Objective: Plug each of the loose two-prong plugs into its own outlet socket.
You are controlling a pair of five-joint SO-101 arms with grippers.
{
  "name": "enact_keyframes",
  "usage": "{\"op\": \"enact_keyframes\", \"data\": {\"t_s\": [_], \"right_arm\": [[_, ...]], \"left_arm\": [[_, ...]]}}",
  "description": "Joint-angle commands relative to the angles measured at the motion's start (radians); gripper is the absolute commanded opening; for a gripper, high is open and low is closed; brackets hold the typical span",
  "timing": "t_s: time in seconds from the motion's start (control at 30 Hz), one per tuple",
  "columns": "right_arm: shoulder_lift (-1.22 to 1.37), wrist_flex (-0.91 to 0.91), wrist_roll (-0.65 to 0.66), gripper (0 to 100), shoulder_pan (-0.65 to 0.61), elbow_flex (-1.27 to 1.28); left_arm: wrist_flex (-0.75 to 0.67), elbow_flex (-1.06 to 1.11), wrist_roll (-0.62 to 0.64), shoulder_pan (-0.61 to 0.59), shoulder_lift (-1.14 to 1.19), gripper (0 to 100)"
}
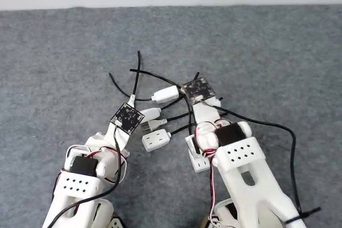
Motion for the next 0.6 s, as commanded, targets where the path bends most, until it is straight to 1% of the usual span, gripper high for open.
{"op": "enact_keyframes", "data": {"t_s": [0.0,0.13,0.37,0.47,0.57], "right_arm": [[-0.008,-0.015,-0.008,0.8,-0.005,-0.008],[-0.008,-0.019,-0.005,0.8,-0.001,0.005],[-0.007,-0.131,0.135,0.8,0.001,0.201],[0.004,-0.156,0.181,0.8,0.01,0.235],[0.088,-0.157,0.212,0.8,0.01,0.23]], "left_arm": [[-0.018,-0.012,0.005,-0.006,-0.018,1],[-0.018,-0.012,0.003,-0.006,-0.018,1],[-0.018,-0.012,0.003,-0.006,-0.018,1],[-0.018,-0.012,0.003,-0.006,-0.018,1],[-0.018,-0.012,0.003,-0.006,-0.018,1]]}}
